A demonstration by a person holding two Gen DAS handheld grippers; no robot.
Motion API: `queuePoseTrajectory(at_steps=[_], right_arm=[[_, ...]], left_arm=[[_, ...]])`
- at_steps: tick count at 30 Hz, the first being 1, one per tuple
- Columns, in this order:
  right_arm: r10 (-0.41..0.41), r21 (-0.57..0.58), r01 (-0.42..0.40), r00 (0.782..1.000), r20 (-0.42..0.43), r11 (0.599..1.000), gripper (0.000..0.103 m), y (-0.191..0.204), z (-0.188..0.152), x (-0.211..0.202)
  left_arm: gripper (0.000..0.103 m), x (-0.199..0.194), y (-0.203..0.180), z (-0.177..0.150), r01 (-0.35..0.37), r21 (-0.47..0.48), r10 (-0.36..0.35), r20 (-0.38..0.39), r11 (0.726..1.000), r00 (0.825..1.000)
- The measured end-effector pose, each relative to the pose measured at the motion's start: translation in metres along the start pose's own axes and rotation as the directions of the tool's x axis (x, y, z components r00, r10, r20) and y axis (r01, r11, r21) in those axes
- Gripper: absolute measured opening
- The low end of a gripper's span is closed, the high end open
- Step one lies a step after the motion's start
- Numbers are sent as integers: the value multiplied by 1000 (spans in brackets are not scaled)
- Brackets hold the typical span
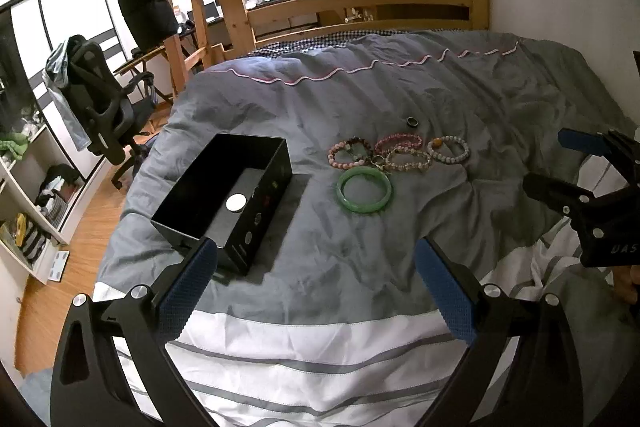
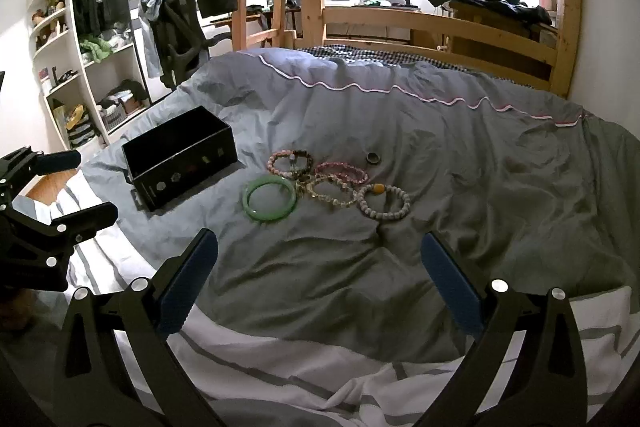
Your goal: Organize jewelry
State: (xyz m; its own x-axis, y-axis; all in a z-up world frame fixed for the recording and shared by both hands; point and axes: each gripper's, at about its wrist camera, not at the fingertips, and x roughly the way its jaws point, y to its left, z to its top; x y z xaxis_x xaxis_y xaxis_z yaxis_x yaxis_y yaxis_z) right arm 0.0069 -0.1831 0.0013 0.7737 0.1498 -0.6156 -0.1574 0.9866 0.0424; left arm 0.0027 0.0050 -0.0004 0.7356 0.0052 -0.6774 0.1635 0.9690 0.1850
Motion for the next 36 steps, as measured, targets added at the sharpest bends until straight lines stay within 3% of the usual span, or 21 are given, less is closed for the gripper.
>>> queuePoseTrajectory(at_steps=[36], right_arm=[[-4,-9,4,1000,-4,1000,100,2,-1,1]], left_arm=[[97,1,-2,0,-1,3,1,-2,1000,1000]])
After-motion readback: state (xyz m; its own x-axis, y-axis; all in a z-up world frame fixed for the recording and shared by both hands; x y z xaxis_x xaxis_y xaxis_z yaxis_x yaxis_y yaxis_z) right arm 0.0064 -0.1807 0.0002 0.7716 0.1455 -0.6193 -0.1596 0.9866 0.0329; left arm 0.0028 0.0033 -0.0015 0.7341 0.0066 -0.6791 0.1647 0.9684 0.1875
